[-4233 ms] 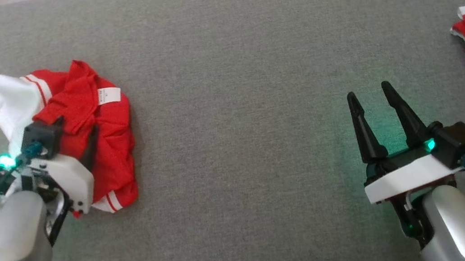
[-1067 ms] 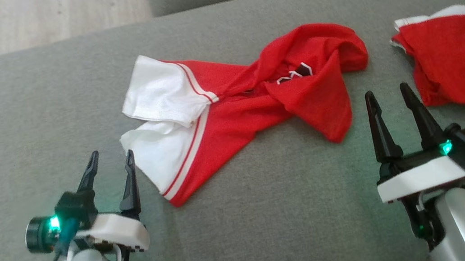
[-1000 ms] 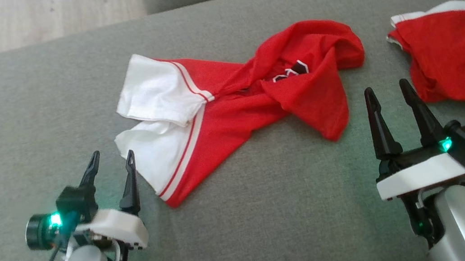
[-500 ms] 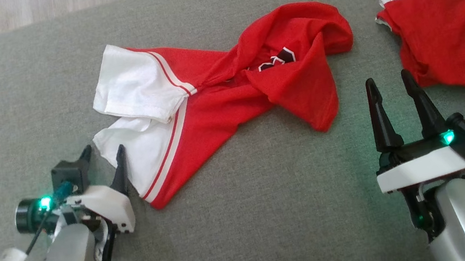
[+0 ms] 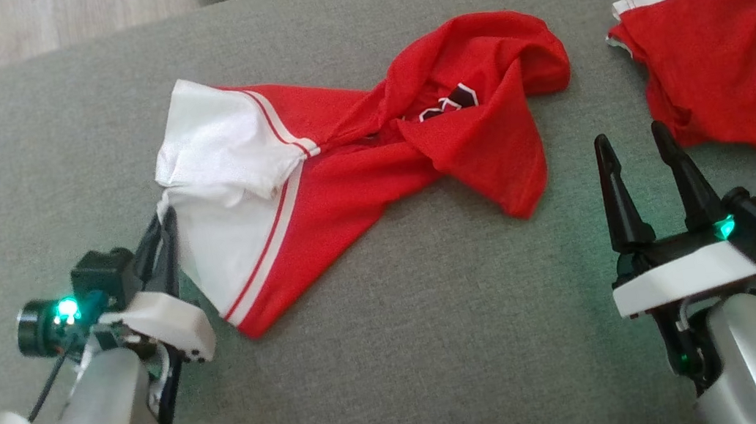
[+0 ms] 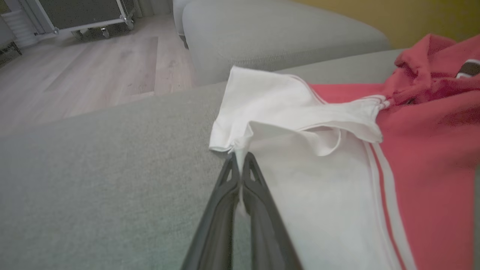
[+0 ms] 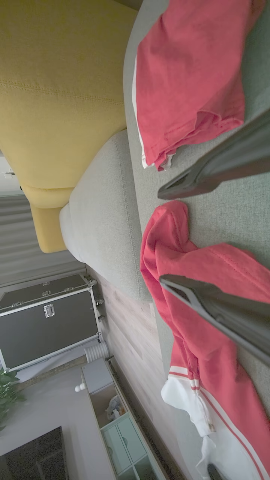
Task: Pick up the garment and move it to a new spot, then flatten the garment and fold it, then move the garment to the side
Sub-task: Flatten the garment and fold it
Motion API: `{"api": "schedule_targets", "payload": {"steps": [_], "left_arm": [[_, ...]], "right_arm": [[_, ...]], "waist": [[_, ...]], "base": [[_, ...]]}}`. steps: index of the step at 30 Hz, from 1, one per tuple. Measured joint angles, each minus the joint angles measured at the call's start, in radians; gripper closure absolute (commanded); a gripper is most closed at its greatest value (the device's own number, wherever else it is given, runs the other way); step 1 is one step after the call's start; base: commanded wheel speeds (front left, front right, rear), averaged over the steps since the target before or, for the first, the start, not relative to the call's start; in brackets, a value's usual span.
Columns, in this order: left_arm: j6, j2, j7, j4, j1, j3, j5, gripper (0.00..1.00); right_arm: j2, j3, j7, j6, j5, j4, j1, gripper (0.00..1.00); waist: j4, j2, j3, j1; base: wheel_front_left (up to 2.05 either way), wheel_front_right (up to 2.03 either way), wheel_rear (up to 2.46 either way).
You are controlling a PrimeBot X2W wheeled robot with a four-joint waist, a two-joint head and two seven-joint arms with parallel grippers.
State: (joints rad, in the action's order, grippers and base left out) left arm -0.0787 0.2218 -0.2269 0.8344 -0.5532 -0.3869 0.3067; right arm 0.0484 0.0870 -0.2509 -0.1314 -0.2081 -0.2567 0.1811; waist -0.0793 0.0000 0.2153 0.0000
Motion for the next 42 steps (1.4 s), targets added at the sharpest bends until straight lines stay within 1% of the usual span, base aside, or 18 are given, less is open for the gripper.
{"api": "schedule_targets", "payload": {"steps": [2, 5, 7, 8, 9, 14, 18, 21, 23, 28, 31, 33, 34, 35, 36, 39, 41, 42], "left_arm": [[0.002, 0.013, -0.014, -0.035, -0.001, 0.004, -0.004, 1.00], [0.021, 0.040, -0.022, -0.104, -0.002, 0.025, -0.020, 1.00], [0.040, 0.062, -0.022, -0.188, -0.002, 0.044, -0.038, 1.00], [0.040, 0.062, -0.022, -0.188, -0.002, 0.044, -0.038, 1.00], [0.043, 0.072, -0.022, -0.242, -0.003, 0.058, -0.049, 1.00], [0.030, 0.108, -0.026, -0.515, -0.007, 0.107, -0.099, 1.00], [0.005, 0.154, -0.030, -0.661, 0.005, 0.111, -0.165, 1.00], [-0.019, 0.202, -0.031, -0.731, 0.060, 0.081, -0.210, 1.00], [-0.029, 0.244, -0.031, -0.750, 0.122, 0.031, -0.244, 1.00], [-0.046, 0.358, -0.031, -0.751, 0.299, -0.106, -0.310, 1.00], [-0.054, 0.418, -0.031, -0.741, 0.351, -0.189, -0.339, 1.00], [-0.054, 0.442, -0.031, -0.705, 0.367, -0.233, -0.343, 1.00], [-0.054, 0.449, -0.031, -0.685, 0.372, -0.253, -0.343, 0.57], [-0.054, 0.452, -0.031, -0.659, 0.375, -0.268, -0.341, 0.04], [-0.054, 0.455, -0.030, -0.633, 0.377, -0.286, -0.341, 0.00], [-0.054, 0.453, -0.030, -0.566, 0.377, -0.312, -0.316, 0.00], [-0.053, 0.443, -0.030, -0.542, 0.373, -0.306, -0.290, 0.00], [-0.043, 0.430, -0.030, -0.534, 0.373, -0.291, -0.271, 0.00]], "right_arm": [[0.000, 0.002, 0.000, 0.000, 0.000, -0.009, 0.000, 0.00], [0.000, 0.008, 0.000, 0.000, 0.000, -0.021, 0.000, 0.00], [0.000, 0.009, 0.000, 0.000, 0.000, -0.026, 0.000, 0.00], [0.000, 0.009, 0.000, 0.000, 0.000, -0.026, 0.000, 0.00], [0.000, 0.010, 0.000, 0.000, 0.000, -0.028, 0.000, 0.00], [0.000, 0.013, 0.000, 0.000, -0.002, -0.045, 0.000, 0.00], [0.000, 0.018, 0.000, 0.000, -0.003, -0.055, -0.001, 0.00], [0.000, 0.020, 0.000, 0.000, -0.007, -0.061, -0.003, 0.00], [0.000, 0.017, 0.000, 0.000, -0.011, -0.065, -0.003, 0.00], [0.000, 0.012, 0.000, 0.000, -0.012, -0.081, -0.008, 0.00], [0.000, 0.007, 0.000, 0.000, -0.012, -0.089, -0.008, 0.00], [0.000, 0.007, 0.000, 0.000, -0.012, -0.098, -0.008, 0.00], [0.000, 0.006, 0.000, 0.000, -0.012, -0.102, -0.008, 0.00], [0.000, 0.006, 0.000, 0.000, -0.012, -0.106, -0.008, 0.00], [0.000, 0.006, 0.000, 0.000, -0.012, -0.111, -0.008, 0.00], [0.000, 0.006, 0.000, 0.000, -0.012, -0.116, -0.008, 0.00], [0.000, 0.005, 0.000, 0.000, -0.010, -0.118, -0.008, 0.00], [0.000, 0.004, 0.000, 0.000, -0.007, -0.118, -0.008, 0.00]], "waist": [[0.004, 0.0000, -0.010, -0.0001], [0.010, 0.0000, -0.024, -0.0001], [0.013, 0.0000, -0.032, -0.0001], [0.013, 0.0000, -0.032, -0.0001], [0.014, 0.0000, -0.035, -0.0001], [0.021, 0.0000, -0.050, -0.0001], [0.031, 0.0000, -0.060, 0.0000], [0.040, 0.0000, -0.069, -0.0001], [0.049, 0.0000, -0.074, -0.0001], [0.073, 0.0000, -0.091, -0.0002], [0.087, 0.0000, -0.097, -0.0001], [0.094, 0.0000, -0.101, -0.0001], [0.097, 0.0000, -0.104, -0.0001], [0.099, 0.0000, -0.106, -0.0001], [0.101, 0.0000, -0.109, -0.0001], [0.106, 0.0000, -0.115, -0.0001], [0.108, 0.0000, -0.119, -0.0001], [0.109, 0.0000, -0.122, -0.0001]], "base": [[0.00, 0.00, 0.00], [0.00, 0.00, 0.00], [0.00, 0.00, 0.00], [0.00, 0.00, 0.00], [0.00, 0.00, 0.00], [0.00, 0.00, 0.00], [0.00, 0.00, 0.00], [0.00, 0.00, 0.00], [0.00, 0.00, 0.00], [0.00, 0.00, 0.00], [0.00, 0.00, 0.00], [0.00, 0.00, 0.00], [0.00, 0.00, 0.00], [0.00, 0.00, 0.00], [0.00, 0.00, 0.00], [0.00, 0.00, 0.00], [0.00, 0.00, 0.00], [0.00, 0.00, 0.00]]}}
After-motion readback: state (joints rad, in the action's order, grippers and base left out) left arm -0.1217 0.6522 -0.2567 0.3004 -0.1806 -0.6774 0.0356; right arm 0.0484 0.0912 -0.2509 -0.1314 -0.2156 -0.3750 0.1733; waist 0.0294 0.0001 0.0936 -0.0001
